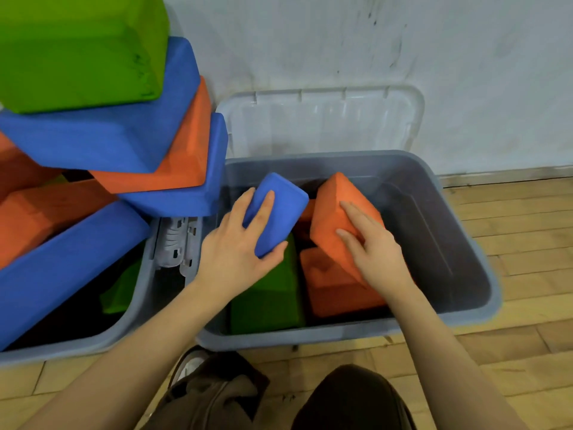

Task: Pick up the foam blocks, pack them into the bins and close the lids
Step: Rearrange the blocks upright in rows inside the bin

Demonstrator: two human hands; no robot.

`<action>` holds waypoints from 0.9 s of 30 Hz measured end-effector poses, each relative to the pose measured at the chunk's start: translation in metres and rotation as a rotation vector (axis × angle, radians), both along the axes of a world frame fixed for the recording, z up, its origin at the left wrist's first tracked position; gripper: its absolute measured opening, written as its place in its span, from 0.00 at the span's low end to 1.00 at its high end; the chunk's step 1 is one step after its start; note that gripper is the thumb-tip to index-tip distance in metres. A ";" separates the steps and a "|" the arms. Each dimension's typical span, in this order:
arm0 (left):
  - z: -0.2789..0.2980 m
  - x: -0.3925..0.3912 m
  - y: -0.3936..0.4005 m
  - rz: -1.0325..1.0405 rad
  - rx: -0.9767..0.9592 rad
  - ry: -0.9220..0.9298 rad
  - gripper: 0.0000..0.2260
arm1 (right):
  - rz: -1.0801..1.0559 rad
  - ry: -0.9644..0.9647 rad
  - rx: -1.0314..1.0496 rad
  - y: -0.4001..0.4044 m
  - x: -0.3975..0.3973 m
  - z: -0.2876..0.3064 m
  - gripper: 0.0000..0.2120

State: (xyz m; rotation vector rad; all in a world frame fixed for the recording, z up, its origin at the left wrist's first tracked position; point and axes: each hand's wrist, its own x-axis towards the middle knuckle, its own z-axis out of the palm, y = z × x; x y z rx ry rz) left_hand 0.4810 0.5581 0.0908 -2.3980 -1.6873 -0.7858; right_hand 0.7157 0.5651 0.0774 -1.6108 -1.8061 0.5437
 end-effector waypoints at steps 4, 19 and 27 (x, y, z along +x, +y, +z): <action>0.012 0.007 0.001 0.027 -0.013 -0.090 0.31 | -0.024 0.183 0.121 -0.005 -0.004 0.014 0.20; 0.019 0.026 0.046 0.070 -0.082 -0.068 0.31 | -0.096 -0.175 0.004 0.015 -0.021 0.008 0.49; 0.043 0.033 0.059 -0.170 -0.006 -0.071 0.29 | -0.375 -0.018 0.200 0.020 -0.009 0.055 0.38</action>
